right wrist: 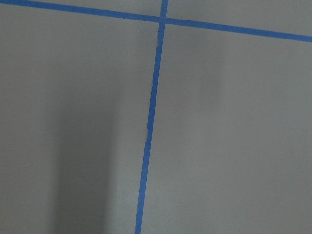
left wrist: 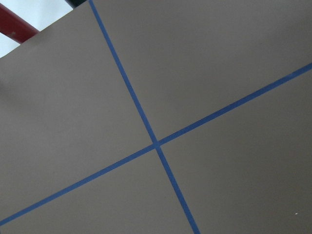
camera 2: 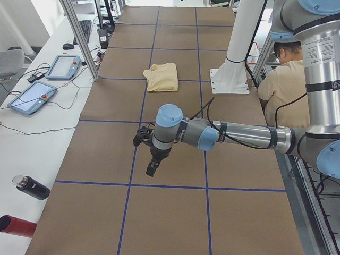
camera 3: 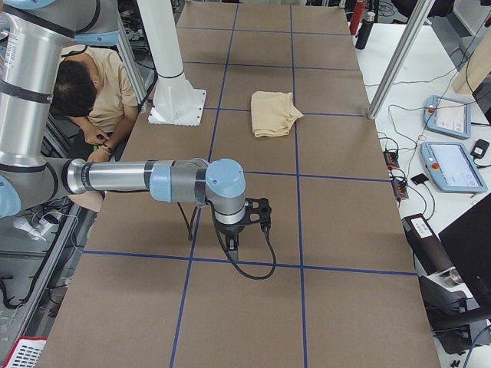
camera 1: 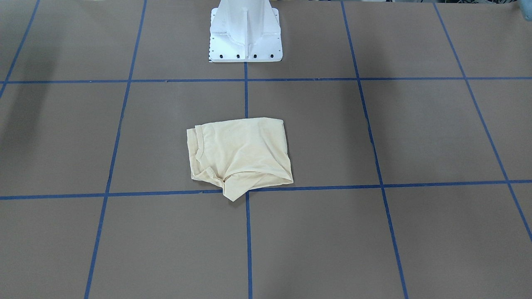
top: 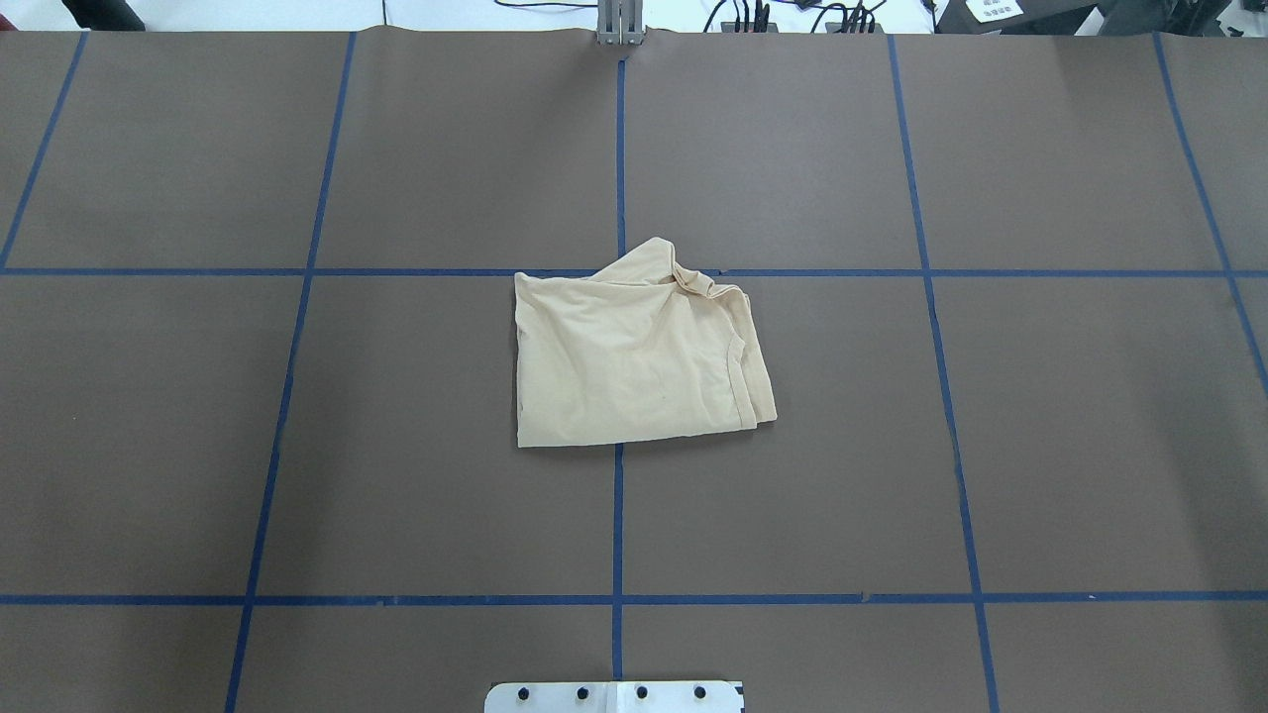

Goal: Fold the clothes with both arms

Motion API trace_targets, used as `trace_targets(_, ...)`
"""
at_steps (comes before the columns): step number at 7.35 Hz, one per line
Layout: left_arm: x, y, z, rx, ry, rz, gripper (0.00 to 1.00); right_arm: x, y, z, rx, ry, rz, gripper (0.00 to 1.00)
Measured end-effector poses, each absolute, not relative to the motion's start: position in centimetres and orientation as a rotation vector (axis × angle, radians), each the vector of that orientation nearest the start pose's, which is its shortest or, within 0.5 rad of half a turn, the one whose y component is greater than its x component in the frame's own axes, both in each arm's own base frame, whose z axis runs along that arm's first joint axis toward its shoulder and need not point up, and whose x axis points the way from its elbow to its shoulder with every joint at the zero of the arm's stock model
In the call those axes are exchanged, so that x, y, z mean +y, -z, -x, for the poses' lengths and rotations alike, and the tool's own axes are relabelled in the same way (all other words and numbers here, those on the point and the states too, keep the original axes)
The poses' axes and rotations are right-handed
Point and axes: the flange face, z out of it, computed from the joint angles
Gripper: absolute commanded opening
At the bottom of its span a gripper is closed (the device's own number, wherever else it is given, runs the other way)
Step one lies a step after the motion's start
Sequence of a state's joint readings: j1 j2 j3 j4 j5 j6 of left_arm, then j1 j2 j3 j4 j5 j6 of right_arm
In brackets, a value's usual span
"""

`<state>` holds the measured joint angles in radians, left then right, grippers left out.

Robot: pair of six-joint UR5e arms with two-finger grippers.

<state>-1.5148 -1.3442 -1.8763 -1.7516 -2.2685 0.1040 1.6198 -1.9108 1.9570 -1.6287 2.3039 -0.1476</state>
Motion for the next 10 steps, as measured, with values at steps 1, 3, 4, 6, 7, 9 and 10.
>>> trace_targets(1, -40.5, -60.0, 5.3, 0.749, -0.211, -0.228, 1.00, -33.9, -62.4, -8.3, -0.729, 0.093, -0.068, 1.00)
trace_targets(3, -38.8, -60.1, 7.7, 0.779, -0.138, -0.226, 1.00, -33.5, -62.8, -8.3, -0.728, 0.098, -0.076, 1.00)
trace_targets(4, -38.4, -60.2, 8.7, 0.777, -0.106, -0.230, 1.00, -33.5, -63.1, -8.3, -0.728, 0.097, -0.074, 1.00)
trace_targets(6, -37.9, -61.3, 9.8, 0.719, -0.074, -0.211, 1.00, -33.4, -63.5, -8.3, -0.730, 0.095, -0.067, 1.00)
trace_targets(7, -37.8, -61.9, 10.0, 0.680, -0.063, -0.182, 1.00, -33.4, -63.6, -8.3, -0.730, 0.094, -0.066, 1.00)
trace_targets(9, -37.6, -62.4, 10.0, 0.662, -0.060, -0.140, 1.00, -33.4, -63.6, -8.3, -0.730, 0.094, -0.065, 1.00)
trace_targets(10, -37.6, -62.4, 10.0, 0.664, -0.063, -0.140, 1.00, -33.4, -63.6, -8.3, -0.730, 0.094, -0.065, 1.00)
